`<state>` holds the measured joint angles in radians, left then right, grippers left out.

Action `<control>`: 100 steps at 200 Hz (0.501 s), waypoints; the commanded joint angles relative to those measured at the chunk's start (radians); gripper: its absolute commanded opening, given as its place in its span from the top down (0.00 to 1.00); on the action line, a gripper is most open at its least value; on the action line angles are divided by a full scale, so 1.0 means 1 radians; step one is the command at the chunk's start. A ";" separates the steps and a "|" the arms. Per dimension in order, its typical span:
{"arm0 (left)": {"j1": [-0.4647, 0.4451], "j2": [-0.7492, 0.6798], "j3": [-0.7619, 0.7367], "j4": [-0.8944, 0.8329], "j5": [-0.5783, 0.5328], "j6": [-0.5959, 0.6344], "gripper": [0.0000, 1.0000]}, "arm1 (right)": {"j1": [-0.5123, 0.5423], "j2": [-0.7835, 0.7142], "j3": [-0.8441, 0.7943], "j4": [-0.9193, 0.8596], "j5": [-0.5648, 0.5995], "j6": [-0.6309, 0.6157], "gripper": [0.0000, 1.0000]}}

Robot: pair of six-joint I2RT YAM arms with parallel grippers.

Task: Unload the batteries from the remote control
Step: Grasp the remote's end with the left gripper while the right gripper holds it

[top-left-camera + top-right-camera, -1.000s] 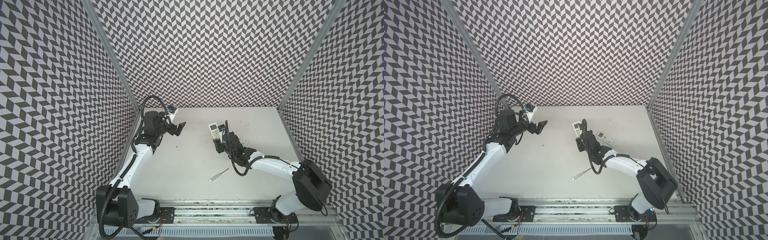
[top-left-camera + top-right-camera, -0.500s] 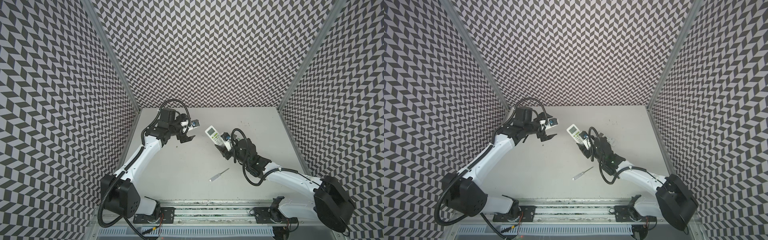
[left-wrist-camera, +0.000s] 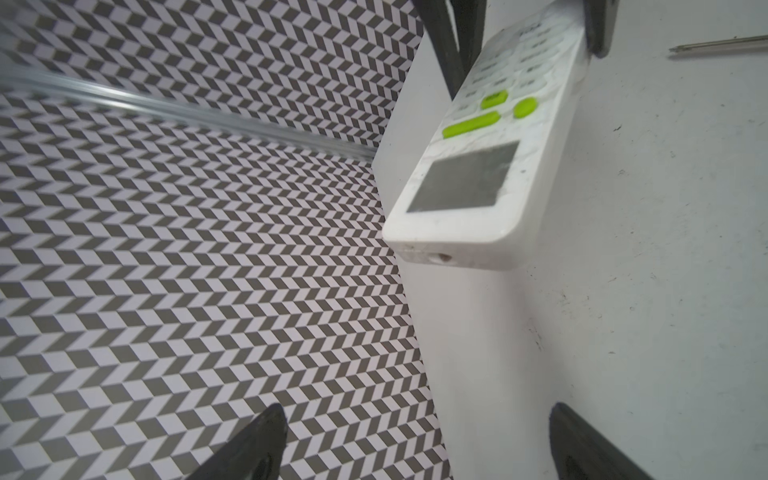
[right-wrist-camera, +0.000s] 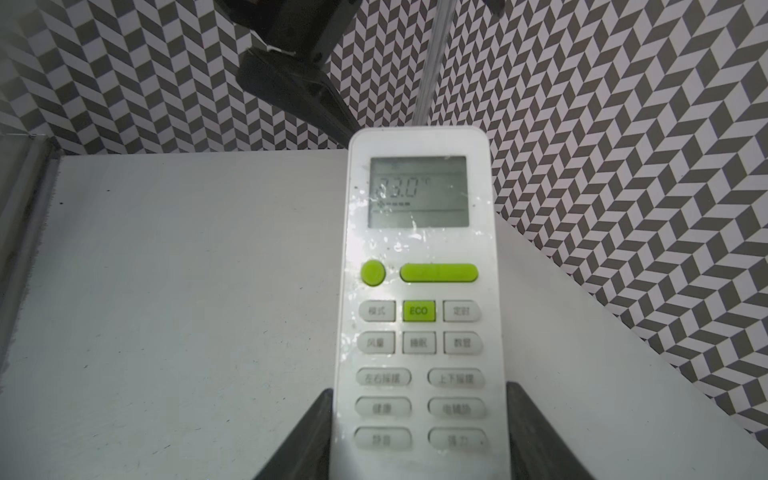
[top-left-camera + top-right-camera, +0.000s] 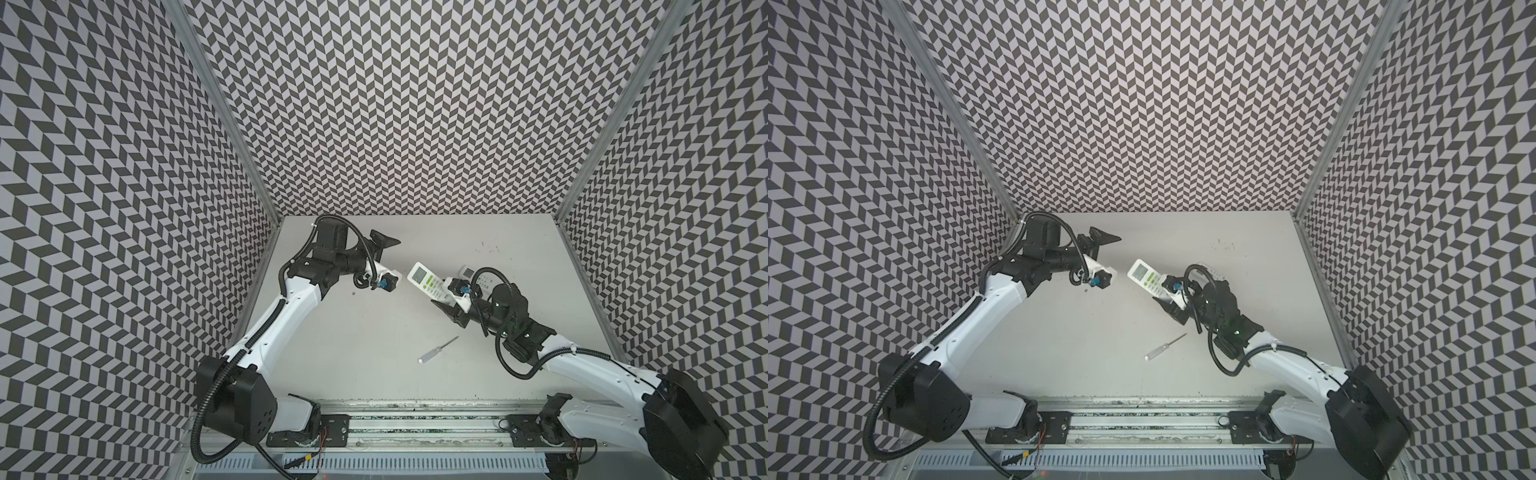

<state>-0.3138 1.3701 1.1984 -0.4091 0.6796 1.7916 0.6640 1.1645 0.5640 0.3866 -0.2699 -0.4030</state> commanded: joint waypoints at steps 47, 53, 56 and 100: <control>0.001 -0.052 -0.150 0.047 0.218 0.463 0.02 | -0.006 -0.003 0.012 0.065 -0.134 -0.042 0.54; 0.000 -0.055 -0.158 0.061 0.228 0.473 0.02 | -0.004 0.003 0.016 0.060 -0.144 -0.040 0.54; 0.000 -0.054 -0.162 0.068 0.230 0.477 0.02 | -0.004 0.006 0.018 0.058 -0.149 -0.038 0.54; -0.002 -0.086 -0.285 0.243 0.244 0.529 0.01 | -0.004 0.040 0.030 0.055 -0.203 -0.007 0.54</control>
<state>-0.3138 1.3182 0.9672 -0.2783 0.8799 2.0388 0.6640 1.1908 0.5621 0.3855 -0.4164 -0.4187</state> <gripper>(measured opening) 0.988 0.565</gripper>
